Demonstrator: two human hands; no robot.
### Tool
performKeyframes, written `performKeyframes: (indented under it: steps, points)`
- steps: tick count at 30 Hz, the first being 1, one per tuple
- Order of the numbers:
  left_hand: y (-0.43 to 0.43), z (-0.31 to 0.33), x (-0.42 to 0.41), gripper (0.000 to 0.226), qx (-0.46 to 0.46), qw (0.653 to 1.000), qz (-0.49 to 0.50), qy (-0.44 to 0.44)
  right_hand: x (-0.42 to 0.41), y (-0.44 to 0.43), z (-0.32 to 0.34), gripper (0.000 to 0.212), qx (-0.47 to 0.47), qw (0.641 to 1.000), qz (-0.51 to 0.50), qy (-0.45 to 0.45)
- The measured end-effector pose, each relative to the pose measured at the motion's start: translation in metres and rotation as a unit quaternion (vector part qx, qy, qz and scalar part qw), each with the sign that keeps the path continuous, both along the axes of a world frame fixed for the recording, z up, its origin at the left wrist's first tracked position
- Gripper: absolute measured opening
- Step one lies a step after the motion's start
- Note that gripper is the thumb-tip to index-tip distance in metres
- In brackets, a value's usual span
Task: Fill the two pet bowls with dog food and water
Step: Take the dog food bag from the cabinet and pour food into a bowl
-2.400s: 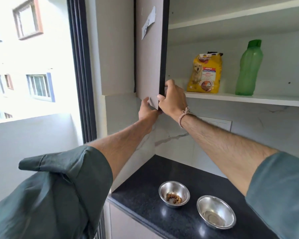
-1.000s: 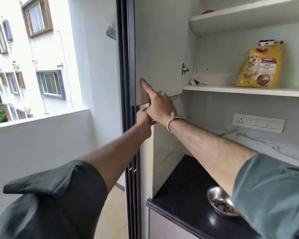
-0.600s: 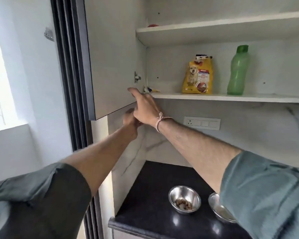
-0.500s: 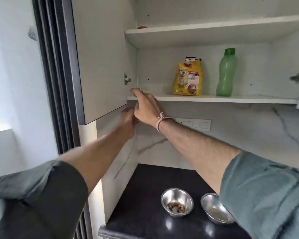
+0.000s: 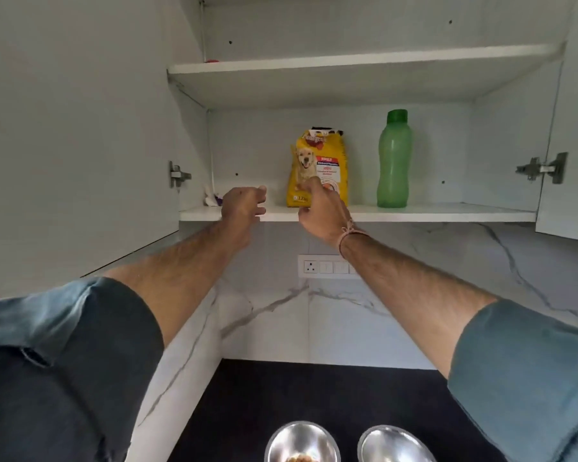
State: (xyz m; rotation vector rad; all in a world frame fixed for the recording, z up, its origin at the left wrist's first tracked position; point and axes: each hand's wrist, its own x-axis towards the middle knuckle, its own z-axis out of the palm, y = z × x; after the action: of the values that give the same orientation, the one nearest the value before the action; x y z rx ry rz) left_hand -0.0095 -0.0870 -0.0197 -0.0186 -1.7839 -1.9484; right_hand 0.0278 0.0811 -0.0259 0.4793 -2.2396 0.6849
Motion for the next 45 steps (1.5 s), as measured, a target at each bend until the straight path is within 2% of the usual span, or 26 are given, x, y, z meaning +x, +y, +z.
performKeyframes:
  steps: [5, 10, 12, 16, 19, 21, 23, 26, 28, 30, 34, 37, 40, 43, 45]
  points:
    - [0.038, 0.016, -0.05, 0.034, -0.06, 0.998, 0.023, 0.005, -0.057, 0.044, 0.014, 0.043, -0.036, 0.999, -0.012, -0.035]
    - [0.055, 0.025, -0.096, 0.034, -0.144, 0.989, 0.032, -0.031, -0.111, 0.075, 0.027, 0.053, -0.097, 0.992, -0.003, -0.078]
    - [0.054, 0.026, -0.113, 0.039, -0.175, 0.982, 0.031, -0.059, -0.129, 0.082, 0.03, 0.059, -0.125, 0.986, 0.006, -0.111]
    - [0.053, 0.028, -0.143, 0.072, -0.21, 0.972, 0.006, -0.109, -0.168, 0.087, 0.031, 0.077, -0.162, 0.968, 0.011, -0.192]
    - [0.057, 0.034, -0.161, 0.072, -0.228, 0.962, -0.034, -0.143, -0.189, 0.085, 0.038, 0.095, -0.172, 0.955, 0.014, -0.243]
    - [0.057, 0.036, -0.173, 0.075, -0.235, 0.958, -0.047, -0.157, -0.204, 0.083, 0.043, 0.097, -0.18, 0.946, 0.027, -0.269]
    - [0.056, 0.037, -0.187, 0.088, -0.235, 0.955, -0.072, -0.166, -0.218, 0.082, 0.047, 0.094, -0.194, 0.937, 0.036, -0.286]
    - [0.041, 0.032, -0.239, 0.139, -0.256, 0.947, -0.11, -0.161, -0.237, 0.079, 0.049, 0.092, -0.209, 0.931, 0.041, -0.297]
    - [0.031, 0.028, -0.273, 0.153, -0.245, 0.949, -0.134, -0.148, -0.249, 0.078, 0.054, 0.091, -0.219, 0.923, 0.055, -0.312]
    - [0.032, 0.031, -0.27, 0.149, -0.235, 0.949, -0.163, -0.132, -0.26, 0.08, 0.059, 0.091, -0.225, 0.918, 0.053, -0.323]
    - [0.029, 0.032, -0.278, 0.14, -0.218, 0.95, -0.194, -0.11, -0.276, 0.087, 0.059, 0.073, -0.237, 0.909, 0.046, -0.339]
    - [0.025, 0.031, -0.285, 0.138, -0.205, 0.952, -0.203, -0.101, -0.283, 0.09, 0.055, 0.072, -0.234, 0.906, 0.048, -0.35]
    - [0.026, 0.032, -0.274, 0.129, -0.203, 0.947, -0.229, -0.097, -0.28, 0.091, 0.055, 0.054, -0.228, 0.904, 0.056, -0.357]
    - [0.025, 0.034, -0.256, 0.105, -0.203, 0.942, -0.25, -0.093, -0.269, 0.091, 0.052, 0.065, -0.206, 0.906, 0.075, -0.361]
    - [0.023, 0.033, -0.245, 0.1, -0.201, 0.937, -0.271, -0.087, -0.259, 0.093, 0.049, 0.062, -0.209, 0.903, 0.099, -0.361]
